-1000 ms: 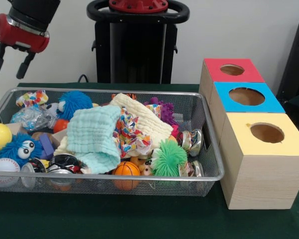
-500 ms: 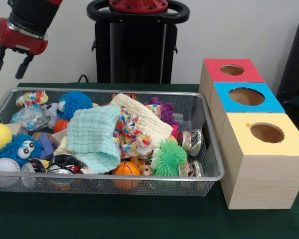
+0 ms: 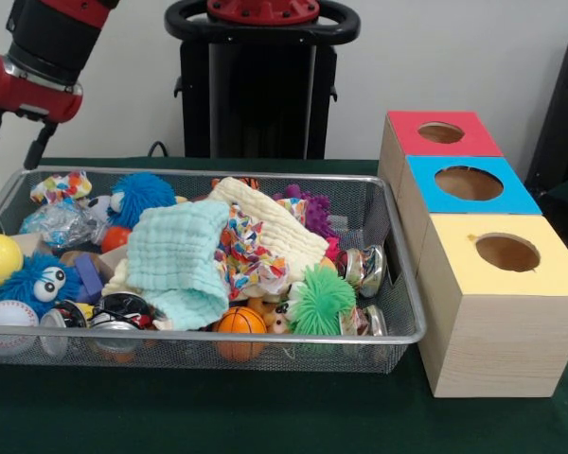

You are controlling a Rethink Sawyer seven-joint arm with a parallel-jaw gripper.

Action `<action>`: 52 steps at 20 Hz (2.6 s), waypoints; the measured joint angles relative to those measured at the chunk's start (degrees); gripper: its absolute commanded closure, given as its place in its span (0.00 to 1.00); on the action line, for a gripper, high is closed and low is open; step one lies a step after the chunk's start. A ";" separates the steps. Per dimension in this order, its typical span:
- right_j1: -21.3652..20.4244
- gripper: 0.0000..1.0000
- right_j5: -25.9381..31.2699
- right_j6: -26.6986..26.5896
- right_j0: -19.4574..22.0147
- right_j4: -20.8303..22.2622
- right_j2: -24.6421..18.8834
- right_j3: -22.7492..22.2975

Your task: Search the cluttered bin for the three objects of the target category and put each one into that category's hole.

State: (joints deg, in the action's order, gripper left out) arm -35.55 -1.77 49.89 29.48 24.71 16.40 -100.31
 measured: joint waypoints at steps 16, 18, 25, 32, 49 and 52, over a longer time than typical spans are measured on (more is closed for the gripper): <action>-0.93 0.00 7.05 0.00 6.84 -0.84 -9.11 -2.26; -1.03 0.00 9.41 0.00 5.76 -1.37 -9.16 -2.93; -1.07 0.00 11.53 0.00 3.96 -1.76 -10.10 -4.18; 1.34 0.00 11.53 0.00 6.40 -1.72 -11.74 -3.93; 4.38 0.00 10.91 0.00 8.93 2.27 -12.00 -1.12; 4.23 0.00 10.25 0.00 8.92 3.06 -12.08 0.02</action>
State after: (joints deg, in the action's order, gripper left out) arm -31.33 8.48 49.89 38.40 27.77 4.32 -100.28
